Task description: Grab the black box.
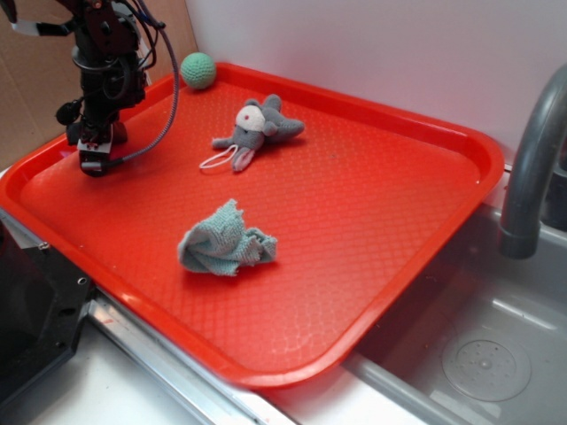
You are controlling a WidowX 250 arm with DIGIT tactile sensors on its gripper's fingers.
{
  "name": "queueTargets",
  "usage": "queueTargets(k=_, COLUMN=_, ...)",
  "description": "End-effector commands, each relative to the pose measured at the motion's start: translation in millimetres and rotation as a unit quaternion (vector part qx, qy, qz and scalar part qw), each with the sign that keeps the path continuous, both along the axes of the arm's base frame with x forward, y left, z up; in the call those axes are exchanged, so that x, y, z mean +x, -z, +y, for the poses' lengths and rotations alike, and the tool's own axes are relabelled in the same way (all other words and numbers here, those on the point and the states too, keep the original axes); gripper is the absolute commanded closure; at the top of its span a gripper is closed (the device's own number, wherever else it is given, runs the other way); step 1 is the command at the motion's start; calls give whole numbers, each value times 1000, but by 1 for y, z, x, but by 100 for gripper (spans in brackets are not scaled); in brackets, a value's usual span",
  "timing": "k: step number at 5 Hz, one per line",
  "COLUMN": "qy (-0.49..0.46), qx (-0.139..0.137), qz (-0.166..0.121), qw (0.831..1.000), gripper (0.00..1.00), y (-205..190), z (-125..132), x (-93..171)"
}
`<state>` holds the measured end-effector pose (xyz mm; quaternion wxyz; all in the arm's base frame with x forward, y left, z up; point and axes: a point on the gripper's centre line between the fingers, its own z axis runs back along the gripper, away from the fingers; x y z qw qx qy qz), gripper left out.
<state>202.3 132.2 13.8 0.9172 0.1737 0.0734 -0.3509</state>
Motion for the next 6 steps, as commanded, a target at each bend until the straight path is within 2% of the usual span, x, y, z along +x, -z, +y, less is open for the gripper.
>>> queueTargets(k=1, qy=-60, qx=5, qz=-57, qw=997, gripper=100, y=-52, z=-21, x=-8)
queueTargets(k=2, qy=-97, qx=-1, qz=-117, qw=988, gripper=100, y=-101, z=-52, x=-8)
queueTargets(k=3, qy=-106, qx=-15, qz=-190, qw=976, gripper=100, y=-151, z=-93, x=-6)
queueTargets(k=4, qy=-146, qx=-75, qz=-202, qw=966, gripper=100, y=-181, z=-112, x=-1)
queueTargets(k=5, qy=-156, qx=-122, qz=-208, qw=958, gripper=100, y=-200, z=-127, x=1)
queueTargets(k=6, qy=-158, qx=-128, qz=-202, qw=958, gripper=100, y=-202, z=-137, x=0)
